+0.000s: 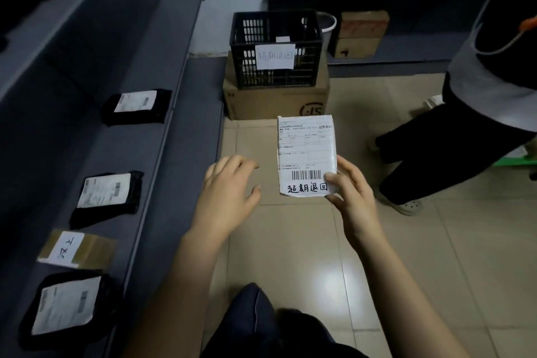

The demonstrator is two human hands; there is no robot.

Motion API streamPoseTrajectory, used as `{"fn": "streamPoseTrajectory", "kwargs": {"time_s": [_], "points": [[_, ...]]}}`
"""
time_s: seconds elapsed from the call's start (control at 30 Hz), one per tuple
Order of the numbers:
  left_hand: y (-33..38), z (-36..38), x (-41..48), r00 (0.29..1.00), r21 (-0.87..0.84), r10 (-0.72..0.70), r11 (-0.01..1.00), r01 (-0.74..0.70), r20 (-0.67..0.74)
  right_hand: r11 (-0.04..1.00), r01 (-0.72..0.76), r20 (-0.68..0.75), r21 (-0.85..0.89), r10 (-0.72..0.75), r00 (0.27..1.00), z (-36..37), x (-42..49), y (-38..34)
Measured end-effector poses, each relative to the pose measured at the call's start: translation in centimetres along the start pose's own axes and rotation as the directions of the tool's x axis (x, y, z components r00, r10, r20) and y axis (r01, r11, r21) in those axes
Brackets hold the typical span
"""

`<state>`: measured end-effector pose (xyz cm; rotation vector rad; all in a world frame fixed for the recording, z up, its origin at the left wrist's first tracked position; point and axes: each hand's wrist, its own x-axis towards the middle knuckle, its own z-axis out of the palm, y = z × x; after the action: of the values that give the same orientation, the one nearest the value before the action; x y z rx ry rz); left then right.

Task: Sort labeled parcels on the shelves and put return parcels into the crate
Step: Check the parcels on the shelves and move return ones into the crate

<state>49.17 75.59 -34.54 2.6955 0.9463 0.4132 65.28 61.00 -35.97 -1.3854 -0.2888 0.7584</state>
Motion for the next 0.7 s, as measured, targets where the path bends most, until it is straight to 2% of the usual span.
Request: {"fn": "streamPoseTrajectory", "kwargs": {"time_s": [0.23, 0.7], "points": [[-1.9, 1.6, 10.1, 1.0, -0.011, 0.007, 1.0, -0.007, -0.001, 1.0, -0.017, -0.004, -0.006, 0.017, 1.0, 2.1, 9.9, -1.5], [-9.2, 1.7, 40.0, 0.989, -0.085, 0.138, 0.986, -0.142, -0.052, 1.0, 0.013, -0.147, -0.007, -0.014, 0.989, 9.7, 36.3, -9.2]]}}
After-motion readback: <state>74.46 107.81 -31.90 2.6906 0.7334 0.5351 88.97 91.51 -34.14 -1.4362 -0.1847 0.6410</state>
